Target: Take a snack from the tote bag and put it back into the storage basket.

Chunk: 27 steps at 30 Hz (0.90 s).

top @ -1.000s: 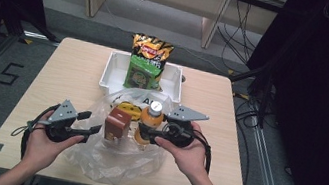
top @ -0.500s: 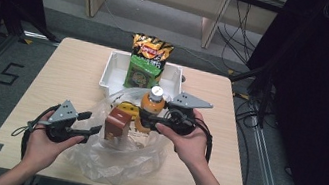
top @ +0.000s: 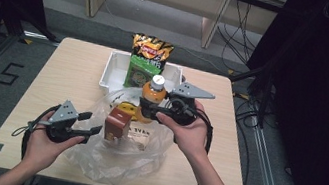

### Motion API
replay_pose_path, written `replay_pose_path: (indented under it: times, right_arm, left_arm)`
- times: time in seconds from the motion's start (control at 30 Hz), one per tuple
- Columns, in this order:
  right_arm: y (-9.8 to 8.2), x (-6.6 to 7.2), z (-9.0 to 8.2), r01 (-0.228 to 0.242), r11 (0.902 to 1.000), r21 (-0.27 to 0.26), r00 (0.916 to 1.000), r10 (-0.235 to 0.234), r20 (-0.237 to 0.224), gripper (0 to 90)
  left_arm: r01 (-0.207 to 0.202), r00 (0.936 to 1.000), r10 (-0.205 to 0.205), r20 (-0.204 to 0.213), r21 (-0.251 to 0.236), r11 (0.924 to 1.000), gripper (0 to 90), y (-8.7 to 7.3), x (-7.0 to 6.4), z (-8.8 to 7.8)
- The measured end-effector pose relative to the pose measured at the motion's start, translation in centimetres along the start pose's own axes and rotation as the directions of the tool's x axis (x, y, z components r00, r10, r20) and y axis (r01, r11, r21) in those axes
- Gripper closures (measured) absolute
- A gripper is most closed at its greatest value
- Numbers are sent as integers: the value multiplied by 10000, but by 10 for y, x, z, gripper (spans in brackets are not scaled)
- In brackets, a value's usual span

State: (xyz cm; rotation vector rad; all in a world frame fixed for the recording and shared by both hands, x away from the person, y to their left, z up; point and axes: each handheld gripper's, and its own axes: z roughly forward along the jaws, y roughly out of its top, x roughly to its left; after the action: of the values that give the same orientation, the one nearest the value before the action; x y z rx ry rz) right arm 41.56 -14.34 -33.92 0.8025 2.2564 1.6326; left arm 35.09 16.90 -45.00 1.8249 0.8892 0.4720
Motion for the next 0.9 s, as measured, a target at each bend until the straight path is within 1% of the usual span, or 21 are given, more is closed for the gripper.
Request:
replay_pose_path:
  times: [0.03, 0.07, 0.1, 0.13, 0.17, 0.23, 0.27, 0.3, 0.33, 0.43, 0.47, 0.5, 0.53, 0.57, 0.6, 0.7, 0.73, 0.77, 0.8, 0.87, 0.9]
  right_arm:
    - [2, -2, 0, 190, 9998, -110, 9998, -189, 102, 341]
    - [3, -1, -1, -109, 9999, 23, 9998, 108, 145, 341]
    - [4, -4, 0, 225, 9997, -136, 9996, -222, 177, 341]
    - [5, -4, 0, 28, 10000, -79, 9999, -27, 111, 341]
    - [7, -3, 0, -51, 10000, -50, 9997, 52, 218, 341]
    - [9, -6, 1, 57, 9999, -138, 9999, -55, 163, 341]
    - [10, -6, 1, -77, 9999, -154, 9997, 80, 223, 341]
    - [12, -8, 2, 58, 9998, -186, 9997, -53, 238, 341]
    - [14, -10, 2, -48, 9998, -193, 9993, 55, 362, 341]
    - [15, -12, 3, -89, 9998, -189, 9992, 96, 401, 341]
    - [16, -15, 3, 106, 9997, -199, 9992, -98, 396, 341]
    - [17, -15, 3, -98, 9999, -130, 9988, 104, 469, 341]
    - [18, -17, 4, 26, 9999, -164, 9988, -18, 485, 341]
    - [18, -17, 4, -100, 9998, -145, 9985, 108, 528, 341]
    - [20, -19, 5, 0, 9998, -179, 9980, 12, 629, 341]
    - [22, -23, 5, -11, 9999, -147, 9974, 22, 717, 341]
    - [23, -25, 6, 9, 9998, -202, 9977, 5, 674, 341]
    - [23, -26, 6, -111, 9998, -188, 9972, 124, 734, 341]
    - [25, -29, 7, 16, 9998, -184, 9968, -1, 794, 341]
    - [26, -31, 8, -18, 9998, -218, 9970, 35, 775, 341]
    - [27, -34, 8, 27, 9998, -205, 9960, -9, 892, 341]
  left_arm:
    - [-3, 10000, 3, 3, 3, 10000, 386, 0, 0, 0]
    - [1, 10000, -1, 3, -2, 10000, 386, 0, 0, 0]
    - [1, 10000, -1, 5, -2, 10000, 386, 0, 0, 0]
    - [1, 10000, -1, 5, -1, 10000, 386, 0, 0, 0]
    - [4, 10000, -4, -15, 6, 10000, 386, 0, 0, 0]
    - [3, 10000, -3, 12, -3, 10000, 387, 0, 0, 0]
    - [-1, 10000, 1, 8, -6, 10000, 386, 0, 0, 0]
    - [3, 10000, -3, 11, -8, 10000, 386, 0, 0, 0]
    - [-4, 10000, 4, -49, 24, 10000, 386, 0, 0, -1]
    - [10, 10000, -10, 23, -17, 10000, 386, 0, 0, 0]
    - [16, 10000, -16, 17, -21, 10000, 386, 0, 0, 0]
    - [21, 10000, -21, 22, -44, 10000, 386, 0, 0, 0]
    - [24, 10000, -24, 35, -20, 10000, 386, 0, 0, 0]
    - [21, 10000, -21, 28, -21, 10000, 386, 0, 0, 0]
    - [22, 10000, -22, 29, -24, 10000, 386, 0, 0, 0]
    - [23, 10000, -23, 36, -37, 10000, 386, 0, 0, 0]
    - [29, 10000, -29, 29, -28, 10000, 386, 0, 0, 0]
    - [23, 10000, -23, 52, -16, 10000, 386, 0, 1, 0]
    - [25, 10000, -25, 42, -25, 10000, 386, 0, 0, 0]
    - [30, 10000, -30, 46, -27, 10000, 386, 0, 0, 0]
    - [34, 10000, -34, 48, -28, 10000, 386, 0, 0, 0]
